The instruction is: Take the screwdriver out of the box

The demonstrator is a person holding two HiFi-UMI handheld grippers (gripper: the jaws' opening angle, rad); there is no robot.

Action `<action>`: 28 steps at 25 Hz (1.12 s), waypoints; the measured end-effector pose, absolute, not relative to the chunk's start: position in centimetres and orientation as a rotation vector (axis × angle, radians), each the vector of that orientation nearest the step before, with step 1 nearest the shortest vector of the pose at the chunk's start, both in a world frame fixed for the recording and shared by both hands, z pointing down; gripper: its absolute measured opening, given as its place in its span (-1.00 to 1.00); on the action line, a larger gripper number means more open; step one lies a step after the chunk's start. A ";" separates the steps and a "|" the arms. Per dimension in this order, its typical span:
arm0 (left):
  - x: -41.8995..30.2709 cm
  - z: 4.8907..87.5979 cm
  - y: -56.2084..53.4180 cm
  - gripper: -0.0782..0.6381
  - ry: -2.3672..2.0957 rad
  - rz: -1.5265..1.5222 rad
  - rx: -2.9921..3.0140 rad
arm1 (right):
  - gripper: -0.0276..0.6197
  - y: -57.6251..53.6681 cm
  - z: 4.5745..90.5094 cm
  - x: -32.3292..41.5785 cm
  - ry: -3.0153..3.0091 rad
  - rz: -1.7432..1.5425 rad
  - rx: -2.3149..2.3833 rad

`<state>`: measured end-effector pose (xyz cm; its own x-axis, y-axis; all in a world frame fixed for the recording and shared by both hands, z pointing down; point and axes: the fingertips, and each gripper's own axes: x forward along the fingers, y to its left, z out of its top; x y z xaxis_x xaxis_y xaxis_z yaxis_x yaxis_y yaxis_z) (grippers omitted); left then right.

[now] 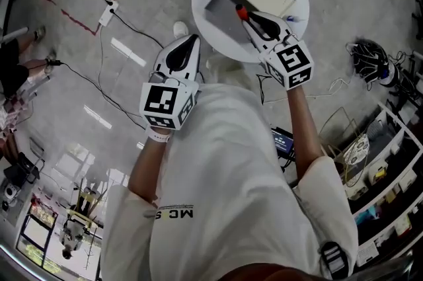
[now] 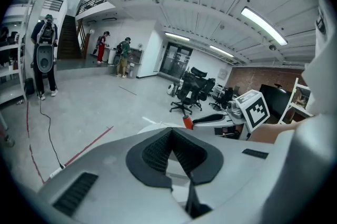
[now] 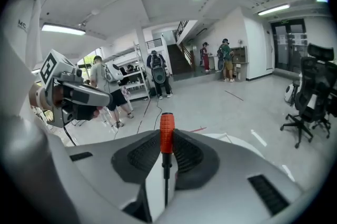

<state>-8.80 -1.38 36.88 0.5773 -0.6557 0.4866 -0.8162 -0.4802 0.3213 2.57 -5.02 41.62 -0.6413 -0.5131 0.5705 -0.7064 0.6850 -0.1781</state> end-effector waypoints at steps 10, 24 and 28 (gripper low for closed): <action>-7.4 33.0 -2.1 -0.77 -1.216 0.339 2.364 | -0.52 -4.3 33.8 5.4 -2.516 0.427 1.115; -7.5 28.5 -2.6 -0.77 -1.302 0.203 2.444 | -0.51 -0.8 27.1 8.7 -2.583 0.288 1.308; -7.3 27.9 -2.2 -0.77 -1.305 0.187 2.455 | -0.51 0.4 26.8 9.4 -2.579 0.276 1.345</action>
